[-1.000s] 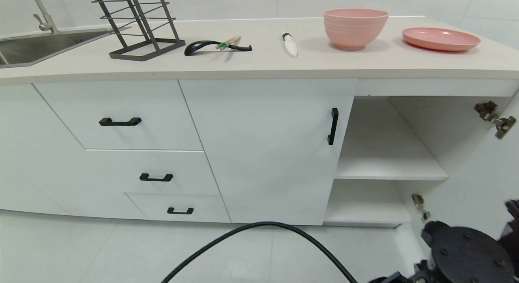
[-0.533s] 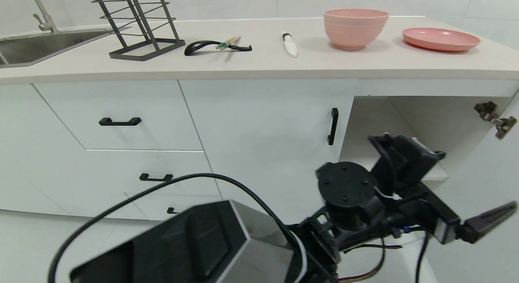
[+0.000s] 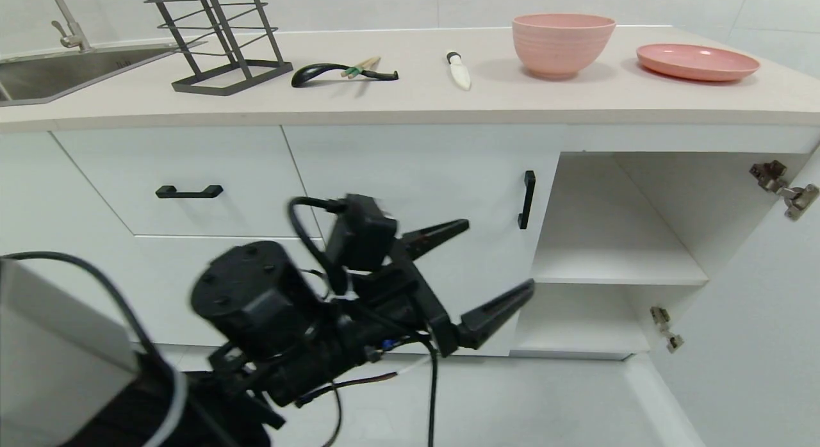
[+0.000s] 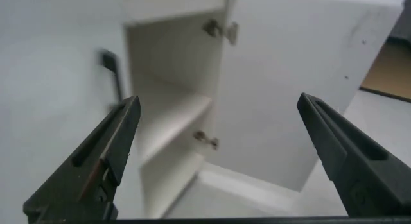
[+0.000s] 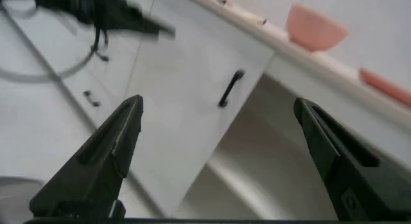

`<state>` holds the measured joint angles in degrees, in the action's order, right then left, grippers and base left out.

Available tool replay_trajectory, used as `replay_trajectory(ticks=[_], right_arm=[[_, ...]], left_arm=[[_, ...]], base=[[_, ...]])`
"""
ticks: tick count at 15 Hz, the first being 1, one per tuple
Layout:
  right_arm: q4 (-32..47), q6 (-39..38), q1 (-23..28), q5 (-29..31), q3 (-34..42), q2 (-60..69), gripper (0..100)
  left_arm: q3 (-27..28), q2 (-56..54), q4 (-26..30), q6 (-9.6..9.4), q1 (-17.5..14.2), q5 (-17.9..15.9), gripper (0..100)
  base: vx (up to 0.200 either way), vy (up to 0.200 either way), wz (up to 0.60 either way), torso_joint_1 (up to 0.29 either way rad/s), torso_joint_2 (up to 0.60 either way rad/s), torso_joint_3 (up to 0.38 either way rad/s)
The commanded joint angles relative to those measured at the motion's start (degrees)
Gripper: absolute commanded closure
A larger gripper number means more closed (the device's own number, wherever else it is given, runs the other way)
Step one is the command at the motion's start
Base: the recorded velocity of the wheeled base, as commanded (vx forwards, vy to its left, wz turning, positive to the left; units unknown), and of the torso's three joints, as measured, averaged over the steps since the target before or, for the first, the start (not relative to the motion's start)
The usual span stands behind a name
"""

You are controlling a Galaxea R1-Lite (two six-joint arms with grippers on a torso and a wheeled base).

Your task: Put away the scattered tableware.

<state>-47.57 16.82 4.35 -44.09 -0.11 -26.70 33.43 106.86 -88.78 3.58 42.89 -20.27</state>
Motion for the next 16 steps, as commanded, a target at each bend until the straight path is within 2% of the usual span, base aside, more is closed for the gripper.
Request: replay_trajectory(ticks=[1, 2, 4, 5, 6, 7, 8, 9, 10, 11, 12, 13, 14, 15, 16], right_arm=[[15.8, 0.1, -2.8, 2.0, -0.1, 16.9, 0], [26.2, -2.1, -4.1, 9.8, 0.0, 26.6, 0], [29.1, -3.3, -4.4, 12.4, 0.1, 26.7, 0], [31.4, -3.0, -4.4, 12.1, 0.1, 26.7, 0], [33.9, -2.6, -4.4, 10.8, 0.1, 26.7, 0], [35.9, -2.6, -4.4, 9.0, 0.1, 26.7, 0], [37.5, -2.4, -4.4, 8.7, 0.1, 26.7, 0], [38.0, -2.4, -4.4, 8.8, 0.1, 26.7, 0], [38.1, -2.6, -4.4, 8.9, 0.1, 26.7, 0], [39.0, -3.0, -4.4, 11.4, 0.1, 26.7, 0], [39.9, -3.1, -4.4, 13.9, 0.1, 26.7, 0], [42.8, -3.4, -4.4, 25.4, 0.1, 26.7, 0], [44.8, -5.4, -4.4, 31.5, 0.1, 26.7, 0], [46.5, -9.4, -4.4, 37.4, 0.1, 26.7, 0], [47.3, -12.7, -4.3, 41.2, 0.1, 26.7, 0]], left_arm=[[-11.4, -18.2, -1.2, -0.6, -6.1, 0.0, 0], [-21.1, -28.4, -0.4, -0.6, -9.8, 0.2, 0], [-30.7, -39.5, 2.7, -1.12, -19.0, 0.1, 0], [-33.4, -45.9, 6.2, -2.88, -26.3, -0.1, 0], [-33.4, -52.4, 14.1, -4.9, -32.0, 0.3, 0], [-33.4, -62.8, 26.1, -7.1, -35.2, 0.2, 0], [-33.3, -74.4, 40.7, -9.56, -35.5, 0.1, 0], [-33.3, -86.5, 55.1, -11.14, -35.5, 0.1, 0], [-32.7, -95.9, 66.3, -11.14, -35.6, 0.2, 0], [-32.0, -101.8, 78.0, -12.29, -35.9, 1.2, 0], [-32.5, -100.9, 77.2, -12.29, -35.9, 2.6, 0], [-33.4, -101.4, 78.2, -12.29, -35.9, 9.9, 0], [-33.4, -101.4, 83.7, -12.37, -35.9, 14.4, 0], [-33.3, -101.4, 87.6, -11.58, -35.9, 17.6, 0], [-33.4, -101.4, 86.2, -11.32, -37.5, 18.9, 0]], base=[[0.0, 0.0, 0.0, 0.0, 0.0, 0.0], [0.0, 0.0, 0.0, 0.0, 0.0, 0.0], [0.0, 0.0, 0.0, 0.0, 0.0, 0.0], [0.0, 0.0, 0.0, 0.0, 0.0, 0.0], [0.0, 0.0, 0.0, 0.0, 0.0, 0.0], [0.0, 0.0, 0.0, 0.0, 0.0, 0.0], [0.0, 0.0, 0.0, 0.0, 0.0, 0.0], [0.0, 0.0, 0.0, 0.0, 0.0, 0.0], [0.0, 0.0, 0.0, 0.0, 0.0, 0.0], [0.0, 0.0, 0.0, 0.0, 0.0, 0.0], [0.0, 0.0, 0.0, 0.0, 0.0, 0.0], [0.0, 0.0, 0.0, 0.0, 0.0, 0.0], [0.0, 0.0, 0.0, 0.0, 0.0, 0.0], [0.0, 0.0, 0.0, 0.0, 0.0, 0.0], [0.0, 0.0, 0.0, 0.0, 0.0, 0.0]])
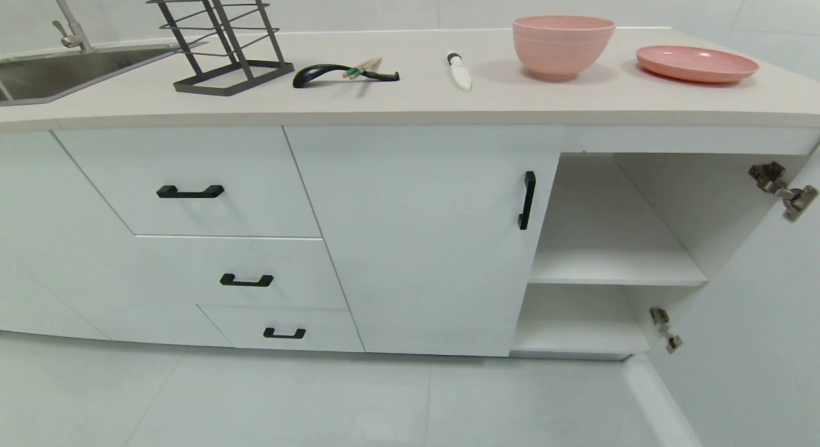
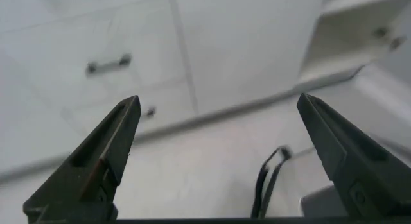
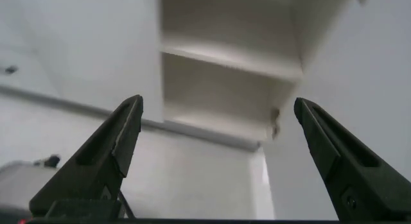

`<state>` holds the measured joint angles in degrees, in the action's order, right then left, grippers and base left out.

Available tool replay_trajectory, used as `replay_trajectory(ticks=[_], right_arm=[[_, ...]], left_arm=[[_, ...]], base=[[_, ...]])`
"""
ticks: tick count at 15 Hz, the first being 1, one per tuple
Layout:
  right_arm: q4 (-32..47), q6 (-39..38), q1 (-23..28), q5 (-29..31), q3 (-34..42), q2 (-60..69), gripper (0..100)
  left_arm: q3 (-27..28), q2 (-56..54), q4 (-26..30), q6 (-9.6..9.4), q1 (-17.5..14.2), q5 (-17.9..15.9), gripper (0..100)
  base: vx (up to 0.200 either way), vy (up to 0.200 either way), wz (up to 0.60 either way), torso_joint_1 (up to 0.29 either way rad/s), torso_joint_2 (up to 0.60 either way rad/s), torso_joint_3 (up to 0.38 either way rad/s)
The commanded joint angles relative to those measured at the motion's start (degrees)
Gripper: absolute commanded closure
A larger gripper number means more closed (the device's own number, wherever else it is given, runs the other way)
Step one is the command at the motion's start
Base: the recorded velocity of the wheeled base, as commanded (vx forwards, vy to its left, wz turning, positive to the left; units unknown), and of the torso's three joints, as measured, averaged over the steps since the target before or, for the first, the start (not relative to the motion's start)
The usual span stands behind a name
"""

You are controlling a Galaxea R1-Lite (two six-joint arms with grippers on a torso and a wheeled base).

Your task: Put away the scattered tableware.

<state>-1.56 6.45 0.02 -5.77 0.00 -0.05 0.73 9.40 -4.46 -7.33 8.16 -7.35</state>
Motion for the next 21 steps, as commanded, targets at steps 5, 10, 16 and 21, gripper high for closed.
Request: replay_trajectory(ticks=[5, 10, 16, 21], right_arm=[[1.5, -4.7, 0.1, 4.0, 0.0, 0.0, 0], [1.5, -5.4, 0.2, 7.7, 0.0, 0.0, 0], [1.5, -6.4, 0.1, 7.7, 0.0, 0.0, 0], [1.4, -7.3, 0.2, 8.1, 0.0, 0.0, 0]], left_arm=[[-0.7, -8.1, 2.4, -1.11, -9.2, 6.5, 0], [-0.6, -9.4, 2.3, 2.4, -8.4, -0.4, 0], [-0.6, -9.4, 2.3, 2.67, -8.4, 0.1, 0], [-0.6, -9.4, 2.3, 2.93, -8.4, 1.5, 0]], base=[[0.0, 0.0, 0.0, 0.0, 0.0, 0.0], [0.0, 0.0, 0.0, 0.0, 0.0, 0.0], [0.0, 0.0, 0.0, 0.0, 0.0, 0.0], [0.0, 0.0, -0.36, 0.001, 0.0, 0.003]])
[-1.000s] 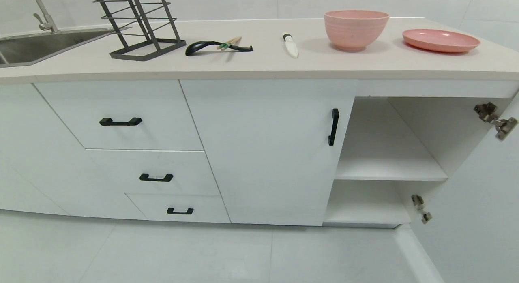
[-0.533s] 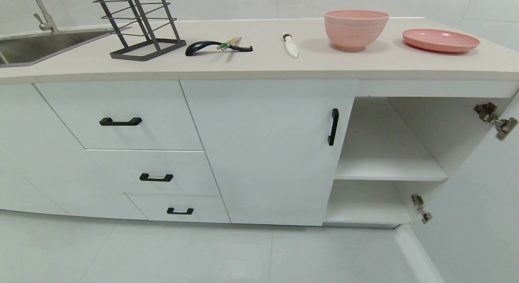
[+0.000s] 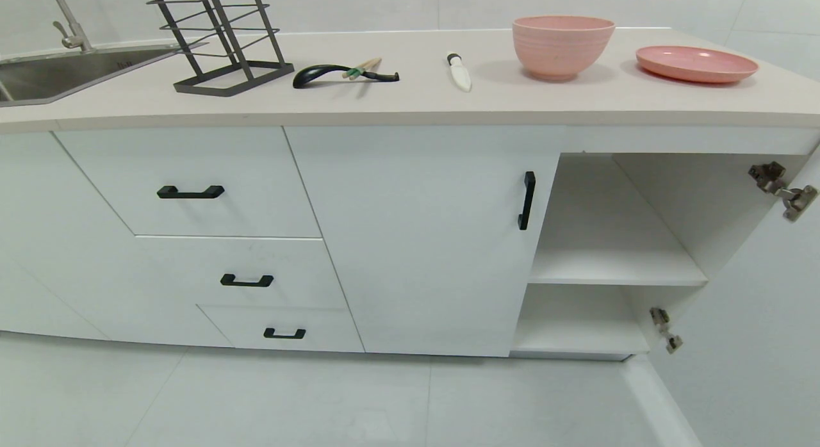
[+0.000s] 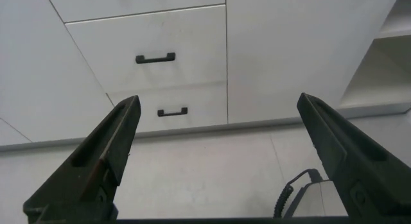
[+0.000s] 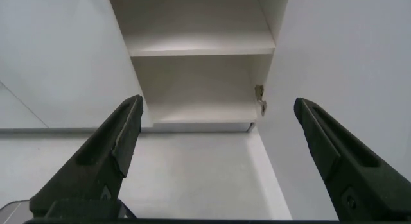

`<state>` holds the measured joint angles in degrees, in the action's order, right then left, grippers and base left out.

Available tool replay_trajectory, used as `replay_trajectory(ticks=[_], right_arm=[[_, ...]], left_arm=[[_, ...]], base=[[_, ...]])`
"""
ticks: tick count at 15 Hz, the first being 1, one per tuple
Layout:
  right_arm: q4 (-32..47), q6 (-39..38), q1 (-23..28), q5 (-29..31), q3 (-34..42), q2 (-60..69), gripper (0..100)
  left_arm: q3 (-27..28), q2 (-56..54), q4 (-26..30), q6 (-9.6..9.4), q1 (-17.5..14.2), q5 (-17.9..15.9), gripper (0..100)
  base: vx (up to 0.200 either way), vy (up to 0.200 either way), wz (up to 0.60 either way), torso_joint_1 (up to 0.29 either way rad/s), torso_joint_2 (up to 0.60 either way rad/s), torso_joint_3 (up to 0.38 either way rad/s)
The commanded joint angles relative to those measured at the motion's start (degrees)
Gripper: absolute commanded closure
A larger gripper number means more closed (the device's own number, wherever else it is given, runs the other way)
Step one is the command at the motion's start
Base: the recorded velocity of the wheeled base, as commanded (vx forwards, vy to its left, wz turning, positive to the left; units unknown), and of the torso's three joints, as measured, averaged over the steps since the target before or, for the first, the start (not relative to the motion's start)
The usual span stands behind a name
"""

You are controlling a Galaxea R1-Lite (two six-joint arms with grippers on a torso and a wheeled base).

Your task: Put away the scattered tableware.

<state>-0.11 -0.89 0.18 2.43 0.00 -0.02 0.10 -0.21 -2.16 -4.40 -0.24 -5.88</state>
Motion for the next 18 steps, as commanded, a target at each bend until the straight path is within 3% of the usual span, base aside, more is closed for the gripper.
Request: replay_trajectory(ticks=[1, 3, 5, 9, 11, 18], right_arm=[[-0.1, 0.0, 0.0, -0.1, 0.0, 0.0, 0], [-0.1, 0.0, 0.0, -0.1, 0.0, 0.0, 0], [-0.1, 0.0, 0.0, -0.1, 0.0, 0.0, 0], [-0.1, 0.0, 0.0, -0.1, 0.0, 0.0, 0], [-0.1, -0.1, 0.0, -0.1, 0.0, 0.0, 0], [-0.1, -0.1, 0.0, -0.1, 0.0, 0.0, 0]], left_arm=[[0.0, 0.2, 0.0, 0.01, 0.0, 0.1, 0], [0.0, 0.2, 0.0, 0.45, 0.0, 0.1, 0], [0.1, 0.2, -0.2, 3.96, 0.0, 1.1, 0], [-0.1, 0.2, -0.2, 3.52, 0.0, 4.2, 0], [-0.1, 0.2, -0.2, 1.85, 0.0, 6.1, 0], [-0.1, 0.2, -0.2, 1.85, 0.0, 5.9, 0]], base=[[0.0, 0.0, 0.0, 0.0, 0.0, 0.0], [0.0, 0.0, 0.0, 0.0, 0.0, 0.0], [0.0, 0.0, 0.0, 0.0, 0.0, 0.0], [0.1, -0.1, 0.0, 0.002, 0.0, 0.001], [0.2, -0.2, 0.0, 0.0, 0.01, 0.005], [0.029, -0.029, 0.0, -0.001, 0.0, 0.001]])
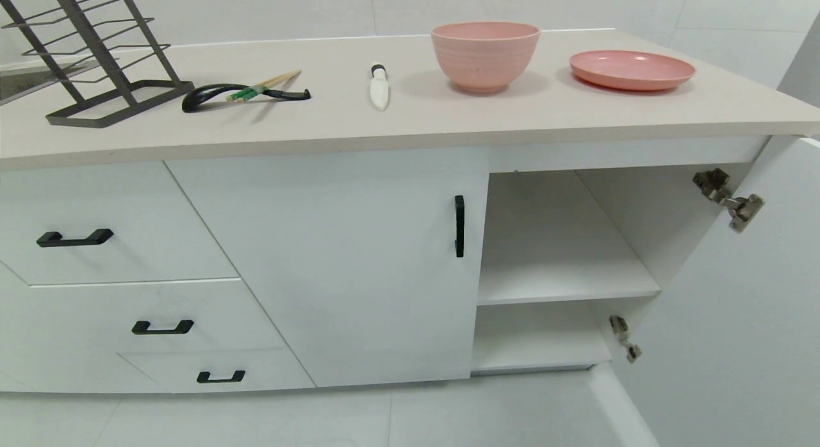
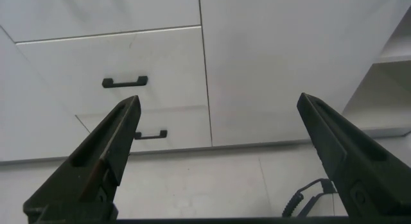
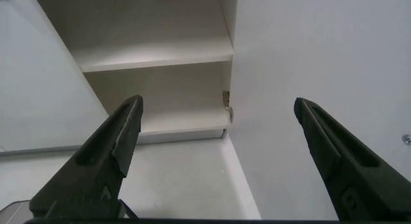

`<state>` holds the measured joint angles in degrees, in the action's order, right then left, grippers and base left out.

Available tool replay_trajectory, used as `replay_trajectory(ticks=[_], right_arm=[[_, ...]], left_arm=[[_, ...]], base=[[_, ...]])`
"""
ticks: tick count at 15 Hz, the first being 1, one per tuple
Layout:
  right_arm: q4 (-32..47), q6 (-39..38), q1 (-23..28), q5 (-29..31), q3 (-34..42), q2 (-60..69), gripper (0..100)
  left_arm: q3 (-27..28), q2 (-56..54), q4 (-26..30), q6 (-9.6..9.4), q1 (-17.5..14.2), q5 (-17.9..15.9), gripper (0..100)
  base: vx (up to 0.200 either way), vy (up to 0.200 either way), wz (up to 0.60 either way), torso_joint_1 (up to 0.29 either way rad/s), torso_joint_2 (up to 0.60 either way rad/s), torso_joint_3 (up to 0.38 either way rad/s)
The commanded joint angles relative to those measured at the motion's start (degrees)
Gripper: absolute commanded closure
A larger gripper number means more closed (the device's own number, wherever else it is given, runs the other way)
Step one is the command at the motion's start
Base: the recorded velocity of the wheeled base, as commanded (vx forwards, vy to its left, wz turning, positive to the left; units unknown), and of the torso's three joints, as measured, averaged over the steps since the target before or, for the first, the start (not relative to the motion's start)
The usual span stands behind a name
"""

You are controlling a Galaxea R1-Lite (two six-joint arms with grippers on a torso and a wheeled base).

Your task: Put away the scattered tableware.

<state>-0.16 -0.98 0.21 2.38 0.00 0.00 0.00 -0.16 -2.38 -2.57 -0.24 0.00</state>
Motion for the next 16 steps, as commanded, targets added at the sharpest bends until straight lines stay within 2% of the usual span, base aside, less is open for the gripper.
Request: replay_trajectory(ticks=[1, 7, 15, 16], right_arm=[[0.0, 0.0, 0.0, 0.1, 0.0, 0.0, 0], [0.0, 0.0, 0.0, 0.1, 0.0, 0.0, 0], [0.2, 0.3, 0.0, -0.4, 0.0, 0.0, 0], [0.2, 0.3, 0.0, -0.4, 0.0, 0.0, 0]], left_arm=[[0.0, 0.2, 0.0, 0.02, 0.0, 0.0, 0], [0.0, 0.2, 0.0, 0.02, 0.0, 0.0, 0], [0.0, 0.2, 0.1, -0.33, 0.0, -0.1, 0], [0.0, 0.2, 0.1, -0.33, 0.0, -0.1, 0]], base=[[0.0, 0.0, 0.0, 0.0, 0.0, 0.0], [0.0, 0.0, 0.0, 0.0, 0.0, 0.0], [0.2, 0.0, 0.0, 0.001, 0.0, 0.003], [0.0, 0.0, 0.0, 0.0, 0.0, 0.0]])
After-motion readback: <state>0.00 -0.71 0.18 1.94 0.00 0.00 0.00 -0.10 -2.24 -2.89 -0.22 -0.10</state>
